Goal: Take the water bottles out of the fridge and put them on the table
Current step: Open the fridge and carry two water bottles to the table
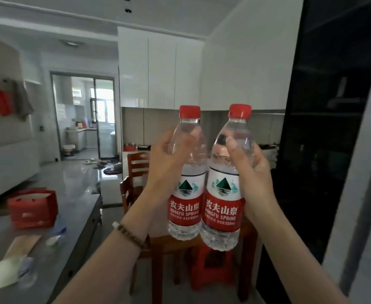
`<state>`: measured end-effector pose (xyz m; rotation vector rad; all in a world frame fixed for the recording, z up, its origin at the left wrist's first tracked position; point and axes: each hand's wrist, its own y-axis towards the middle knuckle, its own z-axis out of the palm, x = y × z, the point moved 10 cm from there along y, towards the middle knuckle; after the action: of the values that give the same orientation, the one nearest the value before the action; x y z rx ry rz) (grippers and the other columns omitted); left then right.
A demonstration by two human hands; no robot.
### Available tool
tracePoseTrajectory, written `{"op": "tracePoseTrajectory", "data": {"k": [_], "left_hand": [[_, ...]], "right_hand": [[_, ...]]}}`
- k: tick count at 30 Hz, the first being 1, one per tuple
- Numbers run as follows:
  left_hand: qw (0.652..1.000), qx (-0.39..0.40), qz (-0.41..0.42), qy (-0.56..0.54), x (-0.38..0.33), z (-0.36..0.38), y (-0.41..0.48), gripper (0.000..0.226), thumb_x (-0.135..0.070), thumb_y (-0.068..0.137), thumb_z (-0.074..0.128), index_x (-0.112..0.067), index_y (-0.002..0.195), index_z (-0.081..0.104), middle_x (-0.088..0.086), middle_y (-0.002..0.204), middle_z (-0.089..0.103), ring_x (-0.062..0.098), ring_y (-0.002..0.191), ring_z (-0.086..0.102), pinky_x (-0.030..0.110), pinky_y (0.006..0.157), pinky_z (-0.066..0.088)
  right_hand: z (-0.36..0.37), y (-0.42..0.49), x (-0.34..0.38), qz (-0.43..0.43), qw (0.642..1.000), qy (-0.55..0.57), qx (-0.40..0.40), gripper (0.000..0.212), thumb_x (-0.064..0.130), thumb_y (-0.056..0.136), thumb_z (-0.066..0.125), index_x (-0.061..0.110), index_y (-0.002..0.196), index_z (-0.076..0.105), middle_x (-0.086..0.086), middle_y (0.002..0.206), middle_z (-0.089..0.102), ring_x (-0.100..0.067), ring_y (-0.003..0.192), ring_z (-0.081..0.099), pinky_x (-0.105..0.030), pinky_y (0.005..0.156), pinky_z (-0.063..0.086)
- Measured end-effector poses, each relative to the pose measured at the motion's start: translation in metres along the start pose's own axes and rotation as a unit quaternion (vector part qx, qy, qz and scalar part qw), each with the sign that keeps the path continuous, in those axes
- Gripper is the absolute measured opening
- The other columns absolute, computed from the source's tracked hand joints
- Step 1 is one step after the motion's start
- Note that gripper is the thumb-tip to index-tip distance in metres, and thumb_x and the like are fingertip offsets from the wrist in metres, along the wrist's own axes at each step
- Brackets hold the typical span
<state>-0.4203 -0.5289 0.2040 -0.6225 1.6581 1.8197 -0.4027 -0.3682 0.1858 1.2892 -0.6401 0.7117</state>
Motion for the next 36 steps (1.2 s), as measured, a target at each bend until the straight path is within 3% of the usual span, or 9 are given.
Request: {"op": "tracePoseTrajectory", "data": {"k": [4, 7, 10, 15, 19, 26, 30, 34, 36], "left_hand": [[0.999, 0.008, -0.039, 0.032, 0.057, -0.041, 0.028, 0.043, -0.046, 0.079, 0.058, -0.013, 0.105, 0.065, 0.003, 0.089, 0.073, 0.016, 0.08, 0.072, 0.027, 0.071, 0.058], [0.998, 0.012, -0.055, 0.036, 0.103, -0.062, 0.05, 0.04, -0.044, 0.083, 0.054, -0.008, 0.095, 0.068, 0.001, 0.075, 0.072, 0.013, 0.069, 0.07, 0.022, 0.062, 0.055], [0.996, 0.014, -0.063, 0.056, 0.156, -0.073, 0.072, 0.029, -0.033, 0.089, 0.054, -0.008, 0.095, 0.067, -0.009, 0.067, 0.069, 0.003, 0.063, 0.066, 0.014, 0.058, 0.049], [0.992, 0.001, -0.083, 0.093, 0.257, -0.091, 0.118, 0.032, -0.033, 0.095, 0.047, -0.006, 0.105, 0.062, 0.005, 0.093, 0.07, 0.013, 0.083, 0.07, 0.021, 0.069, 0.055], [0.984, 0.012, -0.102, 0.146, 0.33, -0.097, 0.161, 0.026, -0.031, 0.096, 0.046, -0.009, 0.1, 0.058, 0.003, 0.091, 0.067, 0.011, 0.084, 0.068, 0.022, 0.072, 0.055], [0.972, 0.01, -0.18, 0.151, 0.466, -0.137, 0.211, 0.024, -0.036, 0.091, 0.053, -0.016, 0.102, 0.061, 0.007, 0.102, 0.068, 0.019, 0.098, 0.067, 0.041, 0.089, 0.054], [0.965, 0.021, -0.223, 0.139, 0.55, -0.161, 0.227, 0.028, -0.042, 0.083, 0.056, -0.023, 0.102, 0.062, 0.003, 0.104, 0.068, 0.015, 0.1, 0.067, 0.041, 0.094, 0.052], [0.961, 0.014, -0.245, 0.125, 0.631, -0.192, 0.24, 0.04, -0.045, 0.078, 0.061, -0.017, 0.107, 0.061, 0.005, 0.106, 0.066, 0.017, 0.1, 0.066, 0.041, 0.093, 0.053], [0.957, 0.008, -0.263, 0.121, 0.667, -0.205, 0.243, 0.036, -0.042, 0.077, 0.063, -0.02, 0.105, 0.061, 0.001, 0.105, 0.066, 0.014, 0.099, 0.066, 0.036, 0.092, 0.053]], "right_hand": [[0.035, 0.033, -0.065, 0.036, 0.999, -0.015, 0.008, 0.052, 0.053, 0.053, 0.069, 0.036, 0.101, 0.06, 0.002, 0.096, 0.073, -0.015, 0.086, 0.072, -0.031, 0.069, 0.059], [0.046, 0.06, -0.119, 0.069, 0.997, -0.017, 0.021, 0.057, 0.047, 0.056, 0.071, 0.03, 0.109, 0.059, 0.004, 0.096, 0.073, -0.013, 0.084, 0.072, -0.027, 0.065, 0.057], [0.053, 0.093, -0.174, 0.097, 0.994, -0.021, 0.04, 0.064, 0.048, 0.053, 0.074, 0.026, 0.112, 0.059, 0.0, 0.102, 0.072, -0.015, 0.09, 0.071, -0.031, 0.072, 0.057], [0.05, 0.158, -0.28, 0.141, 0.988, -0.023, 0.061, 0.064, 0.049, 0.055, 0.075, 0.027, 0.113, 0.058, 0.001, 0.107, 0.07, -0.015, 0.093, 0.07, -0.039, 0.08, 0.056], [0.046, 0.21, -0.364, 0.177, 0.98, -0.043, 0.077, 0.066, 0.056, 0.049, 0.077, 0.029, 0.108, 0.061, 0.0, 0.11, 0.069, -0.02, 0.099, 0.068, -0.047, 0.088, 0.054], [0.056, 0.28, -0.497, 0.216, 0.968, -0.039, 0.124, 0.048, 0.041, 0.059, 0.079, 0.028, 0.103, 0.064, 0.003, 0.103, 0.071, -0.019, 0.097, 0.068, -0.039, 0.082, 0.053], [0.071, 0.303, -0.581, 0.241, 0.956, -0.068, 0.15, 0.06, 0.04, 0.052, 0.082, 0.029, 0.108, 0.062, 0.003, 0.109, 0.069, -0.018, 0.103, 0.066, -0.039, 0.086, 0.053], [0.08, 0.315, -0.666, 0.268, 0.946, -0.105, 0.15, 0.075, 0.046, 0.047, 0.087, 0.018, 0.111, 0.061, 0.0, 0.108, 0.071, -0.018, 0.102, 0.067, -0.04, 0.087, 0.053], [0.084, 0.318, -0.702, 0.285, 0.941, -0.109, 0.148, 0.067, 0.044, 0.048, 0.085, 0.018, 0.106, 0.063, 0.003, 0.1, 0.073, -0.015, 0.097, 0.069, -0.037, 0.084, 0.053]]}}
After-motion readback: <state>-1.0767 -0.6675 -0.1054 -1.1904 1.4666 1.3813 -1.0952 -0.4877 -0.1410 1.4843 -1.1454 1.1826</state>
